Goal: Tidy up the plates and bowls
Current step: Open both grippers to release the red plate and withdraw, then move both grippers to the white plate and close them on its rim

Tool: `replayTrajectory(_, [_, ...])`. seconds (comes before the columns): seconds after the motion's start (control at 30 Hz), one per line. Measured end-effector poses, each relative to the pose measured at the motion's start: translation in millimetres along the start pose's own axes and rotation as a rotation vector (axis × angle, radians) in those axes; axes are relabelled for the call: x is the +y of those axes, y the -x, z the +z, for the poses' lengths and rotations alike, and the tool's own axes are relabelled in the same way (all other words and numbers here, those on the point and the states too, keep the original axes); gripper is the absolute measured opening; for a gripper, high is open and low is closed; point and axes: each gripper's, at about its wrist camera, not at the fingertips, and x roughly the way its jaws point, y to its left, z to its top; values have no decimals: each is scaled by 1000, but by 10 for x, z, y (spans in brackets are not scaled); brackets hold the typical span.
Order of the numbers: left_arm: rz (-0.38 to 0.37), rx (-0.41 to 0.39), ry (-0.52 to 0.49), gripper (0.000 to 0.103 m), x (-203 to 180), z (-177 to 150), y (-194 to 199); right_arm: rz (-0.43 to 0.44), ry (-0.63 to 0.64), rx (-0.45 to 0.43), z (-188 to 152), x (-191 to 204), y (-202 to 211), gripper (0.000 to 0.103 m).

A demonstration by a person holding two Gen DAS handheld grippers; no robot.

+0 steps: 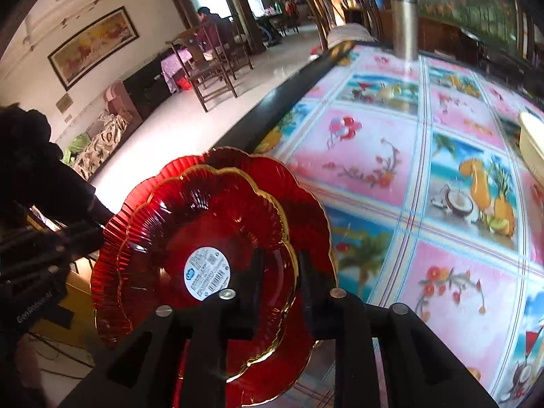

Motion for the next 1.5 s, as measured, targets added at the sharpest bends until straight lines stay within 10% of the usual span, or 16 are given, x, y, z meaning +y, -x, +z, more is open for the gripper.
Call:
replayTrajectory(0.2, [-152,-70,60,17,-13,36,335,1,69,-300,36,-140,709,59])
replayTrajectory(0.33, [-358,-94,54,52,-350,18,564,-14,81,-481,-117,-494,1302,64])
replayTrajectory(0.67, [-568,-57,-63,60,-1738,25,653,-23,-253,-632,-717,-2106,2357,76])
replayTrajectory(1.23, [-672,150,38,61,-2945,819,12,274,-632,-529,-969,-3262,2328,76])
replayTrajectory(1.5, [-743,237,66,61,-3066,935,-257,253,-726,-435,-888,-3449,2049,75])
